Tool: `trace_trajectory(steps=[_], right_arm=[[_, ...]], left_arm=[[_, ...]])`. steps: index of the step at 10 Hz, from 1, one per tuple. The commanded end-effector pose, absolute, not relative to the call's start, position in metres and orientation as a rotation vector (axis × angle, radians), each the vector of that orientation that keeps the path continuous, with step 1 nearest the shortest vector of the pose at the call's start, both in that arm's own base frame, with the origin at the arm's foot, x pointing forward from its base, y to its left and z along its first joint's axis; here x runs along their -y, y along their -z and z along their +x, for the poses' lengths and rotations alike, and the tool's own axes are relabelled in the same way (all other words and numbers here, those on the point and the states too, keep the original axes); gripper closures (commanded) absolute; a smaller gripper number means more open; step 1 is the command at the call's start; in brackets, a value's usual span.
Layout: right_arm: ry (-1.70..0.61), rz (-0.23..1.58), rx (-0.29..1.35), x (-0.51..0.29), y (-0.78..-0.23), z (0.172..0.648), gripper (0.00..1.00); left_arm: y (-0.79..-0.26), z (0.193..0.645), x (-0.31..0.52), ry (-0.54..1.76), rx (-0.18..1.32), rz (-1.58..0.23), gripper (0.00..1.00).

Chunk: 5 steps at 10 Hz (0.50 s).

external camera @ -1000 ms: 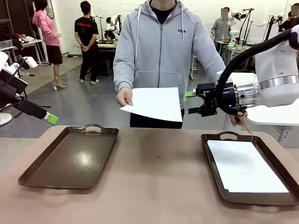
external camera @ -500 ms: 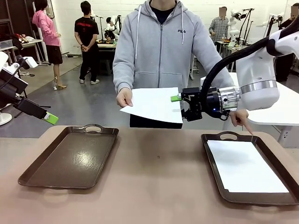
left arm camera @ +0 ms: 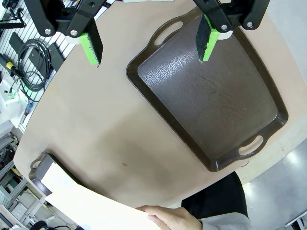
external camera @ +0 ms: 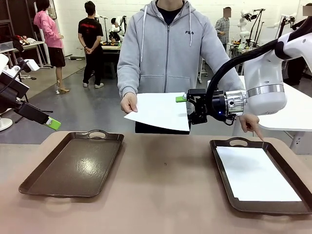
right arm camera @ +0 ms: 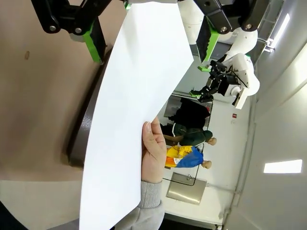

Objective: Sort the A4 documents.
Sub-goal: Receive the A4 Paper.

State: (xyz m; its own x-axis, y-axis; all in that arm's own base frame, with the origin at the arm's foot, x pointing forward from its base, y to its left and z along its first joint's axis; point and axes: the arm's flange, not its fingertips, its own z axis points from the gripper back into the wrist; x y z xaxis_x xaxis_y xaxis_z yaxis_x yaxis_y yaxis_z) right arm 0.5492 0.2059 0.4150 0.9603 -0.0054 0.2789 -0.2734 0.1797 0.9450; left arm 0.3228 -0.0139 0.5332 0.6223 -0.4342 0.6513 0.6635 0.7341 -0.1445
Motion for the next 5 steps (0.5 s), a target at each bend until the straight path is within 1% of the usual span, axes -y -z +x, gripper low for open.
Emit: trace_trajectory(steps=[1, 3, 4, 5], right_arm=[[-0.158, 1.419, 0.218, -0.2127, -0.4162, 0.5553, 0.00], [-0.161, 1.422, 0.195, -0.2132, -0.4171, 0.5546, 0.00], [-0.166, 1.418, 0.178, -0.2129, -0.4177, 0.5542, 0.03], [-0.172, 1.422, 0.168, -0.2124, -0.4174, 0.5546, 0.12]], left_arm=[[-0.5328, 0.3230, 0.0134, 0.650, 0.632, -0.403, 0.00], [-0.5328, 0.3230, 0.0134, 0.650, 0.632, -0.403, 0.00], [-0.5328, 0.3230, 0.0134, 0.650, 0.632, -0.403, 0.00], [-0.5328, 0.3230, 0.0134, 0.650, 0.632, -0.403, 0.00]])
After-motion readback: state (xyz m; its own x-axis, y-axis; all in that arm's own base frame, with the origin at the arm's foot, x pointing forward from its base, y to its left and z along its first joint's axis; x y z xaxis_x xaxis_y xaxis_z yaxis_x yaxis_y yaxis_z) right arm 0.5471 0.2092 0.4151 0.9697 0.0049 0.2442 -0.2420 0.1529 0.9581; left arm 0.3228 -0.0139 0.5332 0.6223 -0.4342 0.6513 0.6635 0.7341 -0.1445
